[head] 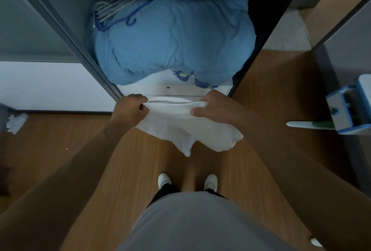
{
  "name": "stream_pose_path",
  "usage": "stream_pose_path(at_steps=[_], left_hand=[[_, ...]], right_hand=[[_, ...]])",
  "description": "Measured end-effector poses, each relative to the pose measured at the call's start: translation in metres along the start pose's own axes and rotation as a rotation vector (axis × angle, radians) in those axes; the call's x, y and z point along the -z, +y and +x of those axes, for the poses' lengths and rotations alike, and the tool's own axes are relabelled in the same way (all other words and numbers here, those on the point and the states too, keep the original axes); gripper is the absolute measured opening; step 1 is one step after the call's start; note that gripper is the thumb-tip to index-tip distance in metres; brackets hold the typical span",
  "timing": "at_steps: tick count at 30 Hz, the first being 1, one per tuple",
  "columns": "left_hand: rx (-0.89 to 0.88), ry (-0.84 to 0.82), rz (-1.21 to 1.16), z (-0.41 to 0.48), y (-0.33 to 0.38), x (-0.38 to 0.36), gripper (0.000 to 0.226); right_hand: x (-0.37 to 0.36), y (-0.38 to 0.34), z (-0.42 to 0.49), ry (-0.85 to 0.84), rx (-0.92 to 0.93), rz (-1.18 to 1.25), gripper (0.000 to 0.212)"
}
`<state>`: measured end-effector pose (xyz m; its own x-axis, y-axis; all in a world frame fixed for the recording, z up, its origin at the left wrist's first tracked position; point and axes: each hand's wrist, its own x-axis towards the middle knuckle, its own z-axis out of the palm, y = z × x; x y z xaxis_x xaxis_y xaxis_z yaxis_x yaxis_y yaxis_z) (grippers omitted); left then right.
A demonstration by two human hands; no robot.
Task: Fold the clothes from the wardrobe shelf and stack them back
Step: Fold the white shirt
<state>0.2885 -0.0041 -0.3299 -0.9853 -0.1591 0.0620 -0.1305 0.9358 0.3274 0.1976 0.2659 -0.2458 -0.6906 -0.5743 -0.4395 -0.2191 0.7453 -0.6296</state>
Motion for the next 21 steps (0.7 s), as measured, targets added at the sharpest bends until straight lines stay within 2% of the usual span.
stream_pose_path(at_steps=[3, 8, 12, 15, 18, 21], left_hand=[[-0.03, 0.078, 0.037, -0.001, 0.0, 0.0, 0.015], [0.087, 0.046, 0.031, 0.005, 0.016, 0.002, 0.022], [0.251, -0.004, -0.239, 0.016, 0.035, 0.004, 0.021], [0.248, -0.081, -0.45, 0.026, 0.045, 0.004, 0.017], [0.276, -0.15, -0.625, 0.036, 0.054, 0.005, 0.012], [0.428, -0.197, -0.741, 0.045, 0.062, -0.001, 0.021]], right_hand=[[0.009, -0.002, -0.004, -0.066, 0.08, -0.047, 0.027], [0.013, -0.005, -0.002, -0.189, 0.111, -0.167, 0.022], [0.013, -0.011, -0.003, -0.251, 0.094, -0.149, 0.027], [0.011, -0.014, -0.005, -0.265, 0.039, -0.096, 0.033], [0.013, -0.015, -0.007, -0.277, -0.021, 0.005, 0.027], [0.011, -0.016, -0.01, -0.341, -0.006, -0.036, 0.03]])
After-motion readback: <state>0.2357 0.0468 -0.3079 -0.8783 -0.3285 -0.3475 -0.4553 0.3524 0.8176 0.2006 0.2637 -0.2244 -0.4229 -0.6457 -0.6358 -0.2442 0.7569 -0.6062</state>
